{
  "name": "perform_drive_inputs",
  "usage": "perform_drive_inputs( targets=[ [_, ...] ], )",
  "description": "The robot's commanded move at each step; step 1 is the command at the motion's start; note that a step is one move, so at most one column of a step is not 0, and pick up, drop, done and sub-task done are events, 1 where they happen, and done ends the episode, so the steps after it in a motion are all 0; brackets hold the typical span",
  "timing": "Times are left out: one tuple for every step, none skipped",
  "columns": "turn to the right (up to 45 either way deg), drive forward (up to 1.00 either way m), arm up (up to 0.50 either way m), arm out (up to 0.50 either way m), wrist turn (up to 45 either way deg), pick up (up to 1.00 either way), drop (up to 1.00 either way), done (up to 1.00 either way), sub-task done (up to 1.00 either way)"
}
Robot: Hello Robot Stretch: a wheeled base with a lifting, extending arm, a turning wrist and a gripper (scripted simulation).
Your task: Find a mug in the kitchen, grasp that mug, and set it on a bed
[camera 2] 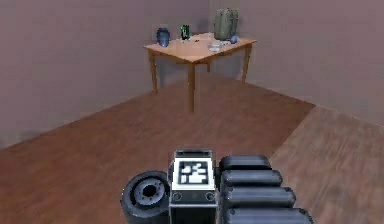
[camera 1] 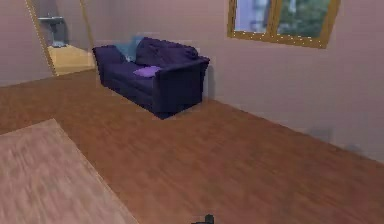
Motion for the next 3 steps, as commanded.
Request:
perform_drive_inputs(
  targets=[
    [-33.0, 0.00, 0.00, 0.00, 0.0, 0.00, 0.00, 0.00, 0.00],
    [0.0, 1.00, 0.00, 0.00, 0.0, 0.00, 0.00, 0.00, 0.00],
    [0.0, 1.00, 0.00, 0.00, 0.0, 0.00, 0.00, 0.00, 0.00]
  ],
)
